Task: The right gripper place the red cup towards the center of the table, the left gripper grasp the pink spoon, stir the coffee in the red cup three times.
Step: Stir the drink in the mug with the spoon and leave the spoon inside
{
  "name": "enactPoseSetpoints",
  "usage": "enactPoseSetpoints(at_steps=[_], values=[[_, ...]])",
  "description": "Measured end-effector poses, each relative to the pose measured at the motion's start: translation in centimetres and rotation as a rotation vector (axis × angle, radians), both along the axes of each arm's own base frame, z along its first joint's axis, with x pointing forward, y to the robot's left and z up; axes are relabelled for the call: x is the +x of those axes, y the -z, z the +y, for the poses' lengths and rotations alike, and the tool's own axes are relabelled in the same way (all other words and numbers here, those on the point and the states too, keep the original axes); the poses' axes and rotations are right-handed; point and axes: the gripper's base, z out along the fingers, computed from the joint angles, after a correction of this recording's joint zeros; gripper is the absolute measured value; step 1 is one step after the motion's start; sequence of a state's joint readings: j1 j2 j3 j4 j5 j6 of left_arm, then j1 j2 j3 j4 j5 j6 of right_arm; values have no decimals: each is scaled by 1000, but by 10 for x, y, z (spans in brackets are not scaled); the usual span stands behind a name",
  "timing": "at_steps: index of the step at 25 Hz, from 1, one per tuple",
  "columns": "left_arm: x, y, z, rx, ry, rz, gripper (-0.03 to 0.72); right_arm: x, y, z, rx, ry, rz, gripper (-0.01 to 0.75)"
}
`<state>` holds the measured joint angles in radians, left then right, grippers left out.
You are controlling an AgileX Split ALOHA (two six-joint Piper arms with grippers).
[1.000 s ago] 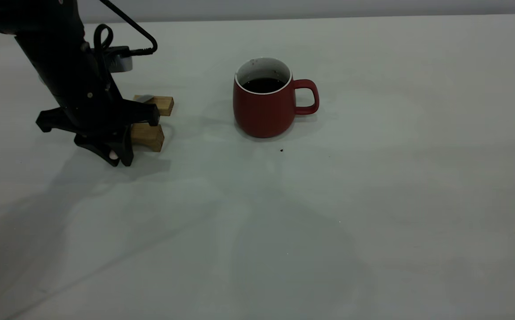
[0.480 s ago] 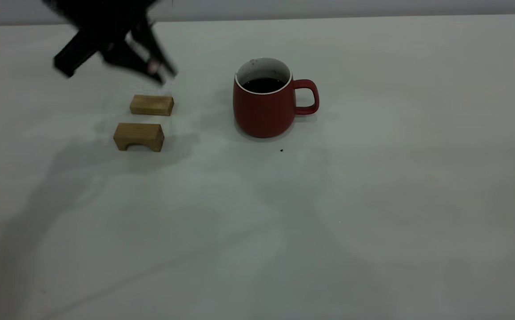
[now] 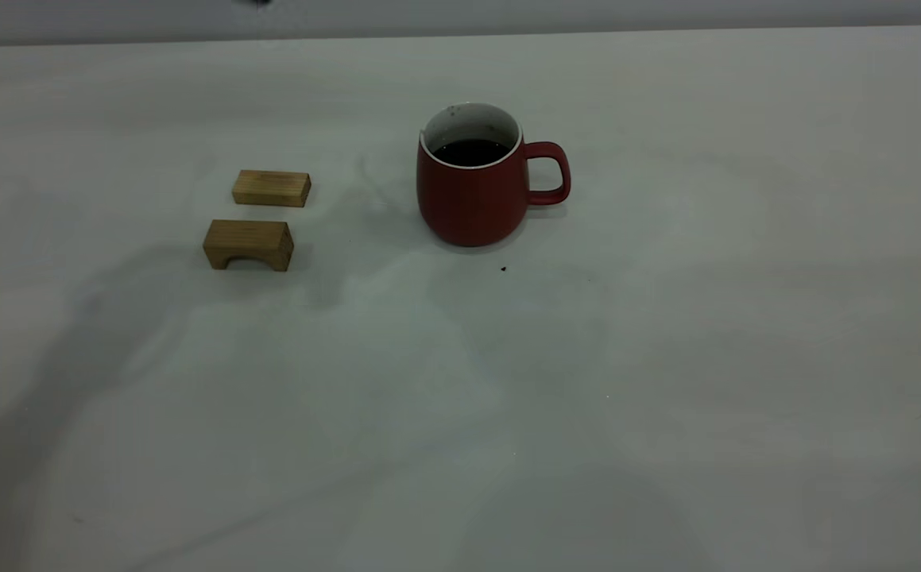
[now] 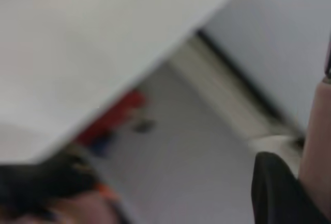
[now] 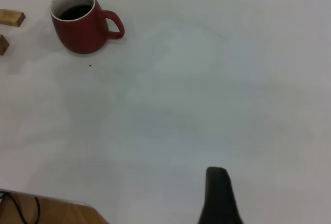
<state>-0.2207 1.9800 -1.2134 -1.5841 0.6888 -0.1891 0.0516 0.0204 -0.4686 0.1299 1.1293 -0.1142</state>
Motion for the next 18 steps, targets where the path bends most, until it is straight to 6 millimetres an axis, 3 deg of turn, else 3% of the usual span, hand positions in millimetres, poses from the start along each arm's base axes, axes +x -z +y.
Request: enactPoseSetpoints(at_steps=[12,18], values=[[8,18,-3,-301,-281,540,147,0,0,0,0,0,0,586],[9,22,-3,-337,-328,642,147,0,0,0,0,0,0,586]])
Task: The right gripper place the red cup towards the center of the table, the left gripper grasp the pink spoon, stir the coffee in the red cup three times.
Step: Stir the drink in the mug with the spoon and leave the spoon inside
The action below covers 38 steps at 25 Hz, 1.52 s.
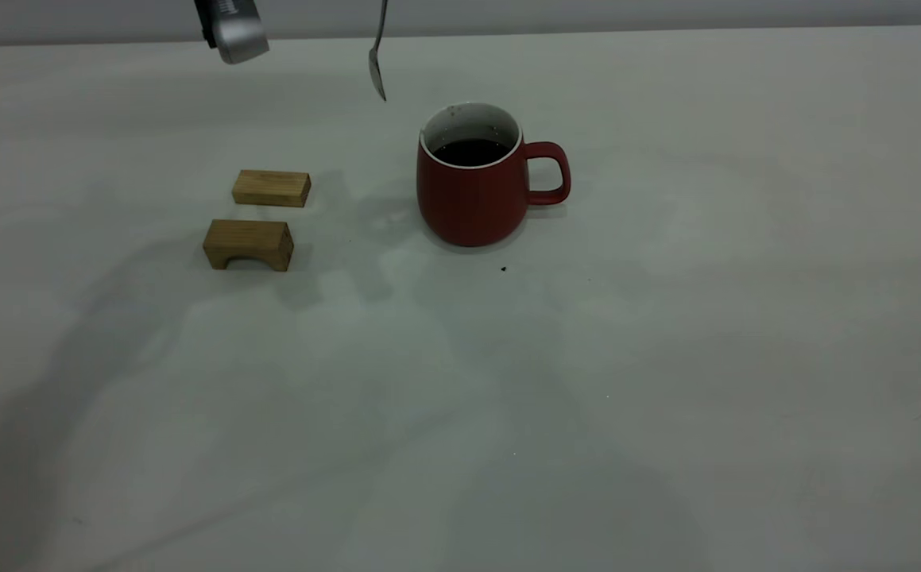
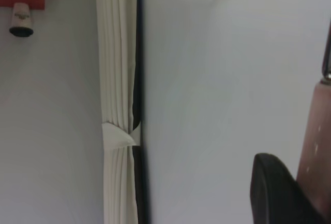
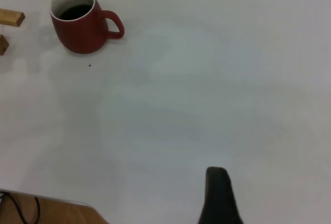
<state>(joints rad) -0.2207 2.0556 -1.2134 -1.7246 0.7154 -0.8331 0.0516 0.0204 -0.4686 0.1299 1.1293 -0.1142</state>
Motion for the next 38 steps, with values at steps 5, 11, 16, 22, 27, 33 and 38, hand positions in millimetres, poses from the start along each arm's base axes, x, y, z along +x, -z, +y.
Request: enactPoseSetpoints(at_steps=[5,11,16,22,27,33,38], values=[[-1,2,-6,23,-13,9,147,0,0,0,0,0,0,586],[16,15,-26,25,1,8,147,0,0,0,0,0,0,586],[25,48,-34,31,17,58,147,0,0,0,0,0,0,586],[27,84,-38,20,44,129,147,0,0,0,0,0,0,586],[25,103,-36,20,39,183,147,0,0,0,0,0,0,586],[35,106,-25,73,-36,172,147,0,0,0,0,0,0,586],[56,111,-40,62,-22,112,147,0,0,0,0,0,0,586]])
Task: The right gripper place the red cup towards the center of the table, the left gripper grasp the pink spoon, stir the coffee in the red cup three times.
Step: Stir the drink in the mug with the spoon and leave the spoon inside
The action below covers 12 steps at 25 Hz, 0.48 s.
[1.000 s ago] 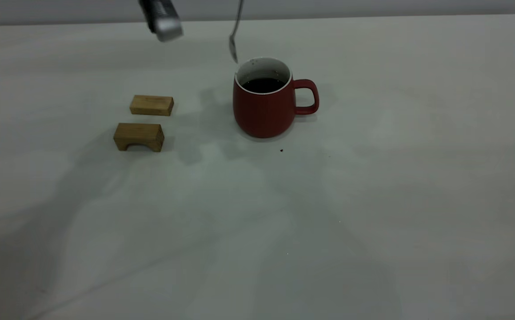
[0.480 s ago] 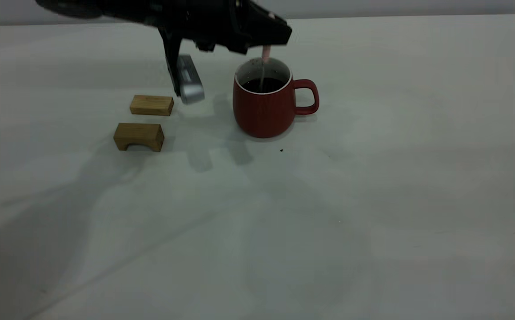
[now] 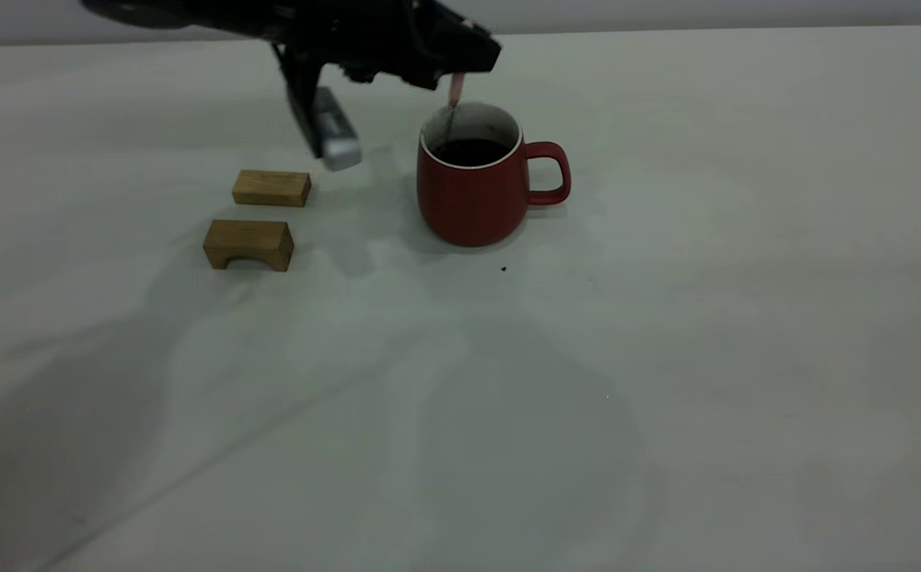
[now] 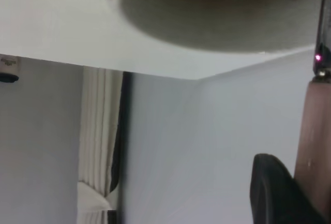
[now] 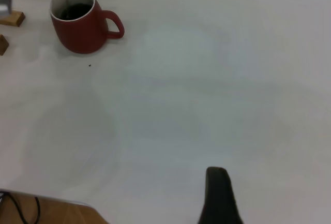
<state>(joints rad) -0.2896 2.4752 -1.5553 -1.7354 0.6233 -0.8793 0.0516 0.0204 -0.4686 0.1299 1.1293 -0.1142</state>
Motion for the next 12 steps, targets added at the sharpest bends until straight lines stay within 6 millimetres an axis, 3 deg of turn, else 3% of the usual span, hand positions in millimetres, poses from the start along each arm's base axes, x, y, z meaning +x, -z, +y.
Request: enactPoseSetpoints(at_steps=[6,9,12], values=[[-9,11,-28,-70,104,42,147,0,0,0,0,0,0,586],[-14,13,-25,-79,137,95,147,0,0,0,0,0,0,586],[-9,13,-8,-73,126,118,147,0,0,0,0,0,0,586]])
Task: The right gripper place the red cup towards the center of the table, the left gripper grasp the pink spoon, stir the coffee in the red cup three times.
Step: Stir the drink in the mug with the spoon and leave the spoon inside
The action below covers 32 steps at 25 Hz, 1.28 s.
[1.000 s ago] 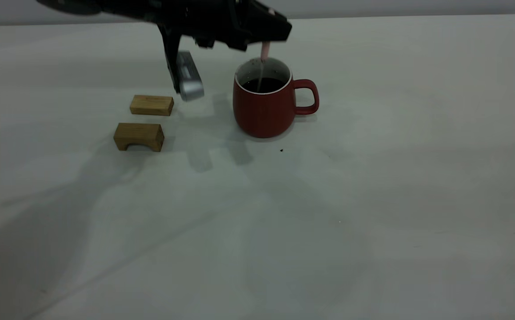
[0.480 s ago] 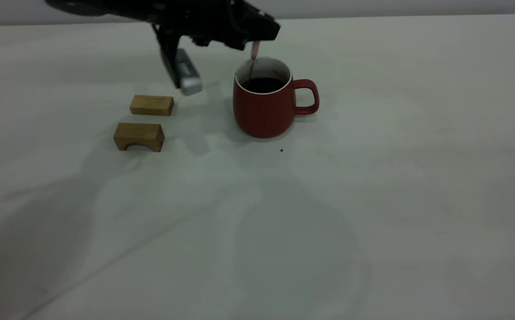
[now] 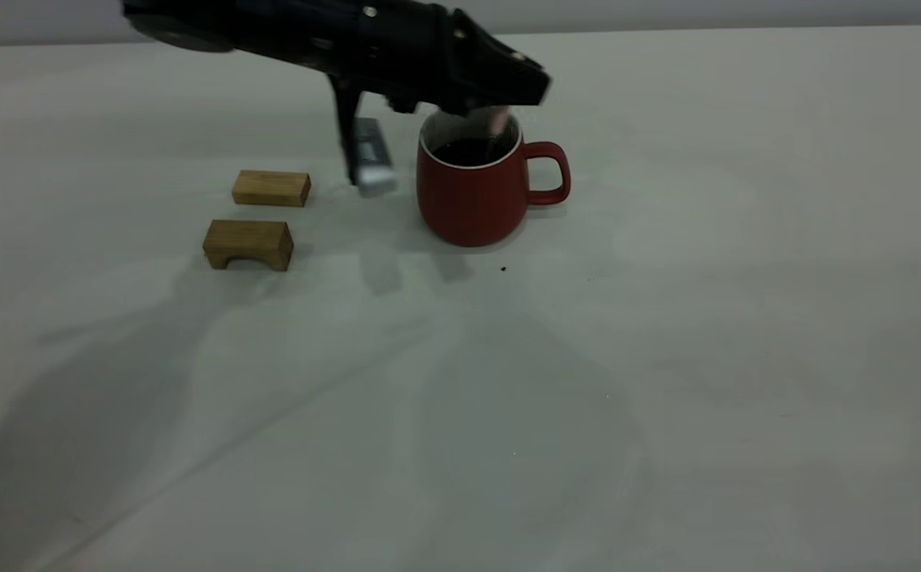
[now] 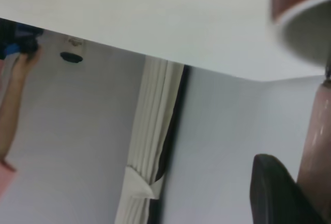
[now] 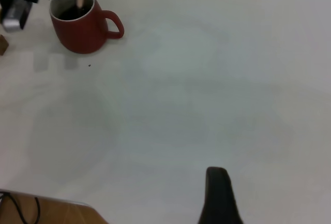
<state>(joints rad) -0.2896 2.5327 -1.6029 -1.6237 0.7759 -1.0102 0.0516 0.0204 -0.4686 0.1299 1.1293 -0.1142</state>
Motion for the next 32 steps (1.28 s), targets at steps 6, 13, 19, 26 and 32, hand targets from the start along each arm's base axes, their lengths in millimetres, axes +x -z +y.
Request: enactPoseSetpoints(at_steps=[6,13,19,26,32], values=[[16,-5,25,14,-70,-23,147,0,0,0,0,0,0,586],[14,-1,2,5,-5,-46,147,0,0,0,0,0,0,586],[6,3,5,-2,95,-11,147,0,0,0,0,0,0,586],[19,-5,39,-8,-5,90,147,0,0,0,0,0,-1,586],[20,-4,36,-14,-29,107,147,0,0,0,0,0,-1,585]])
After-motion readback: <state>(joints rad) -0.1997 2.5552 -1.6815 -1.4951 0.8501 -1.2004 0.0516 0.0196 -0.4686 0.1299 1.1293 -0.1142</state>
